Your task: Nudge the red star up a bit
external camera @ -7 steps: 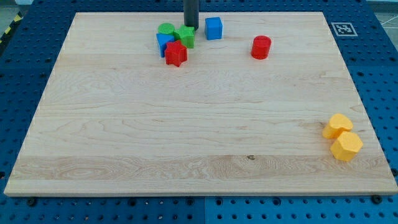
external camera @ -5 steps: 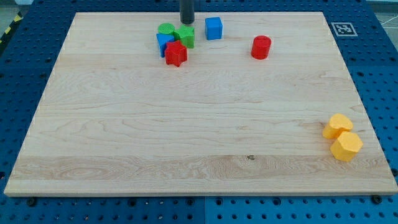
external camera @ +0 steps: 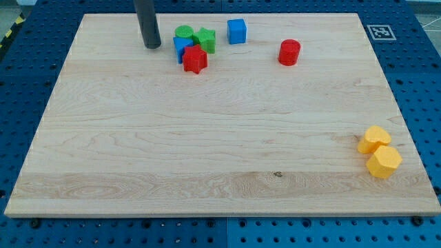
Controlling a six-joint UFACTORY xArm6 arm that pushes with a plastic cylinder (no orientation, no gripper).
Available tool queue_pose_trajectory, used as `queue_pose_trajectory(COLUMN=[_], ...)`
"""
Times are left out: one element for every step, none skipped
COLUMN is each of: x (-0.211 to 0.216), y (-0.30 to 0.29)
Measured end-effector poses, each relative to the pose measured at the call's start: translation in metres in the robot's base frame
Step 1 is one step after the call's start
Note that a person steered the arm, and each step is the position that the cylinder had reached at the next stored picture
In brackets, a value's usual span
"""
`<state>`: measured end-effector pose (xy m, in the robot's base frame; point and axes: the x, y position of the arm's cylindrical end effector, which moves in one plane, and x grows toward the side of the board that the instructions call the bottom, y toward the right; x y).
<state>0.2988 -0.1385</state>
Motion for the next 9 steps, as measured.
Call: queue_pose_trajectory(x=[0.000, 0.014, 0.049, 0.049, 0.063, 0.067, 0.066, 0.066, 0.066], y=[0.005, 0.012, 0.012, 0.022, 0.027, 0.048, 0.065, 0.076, 0.084])
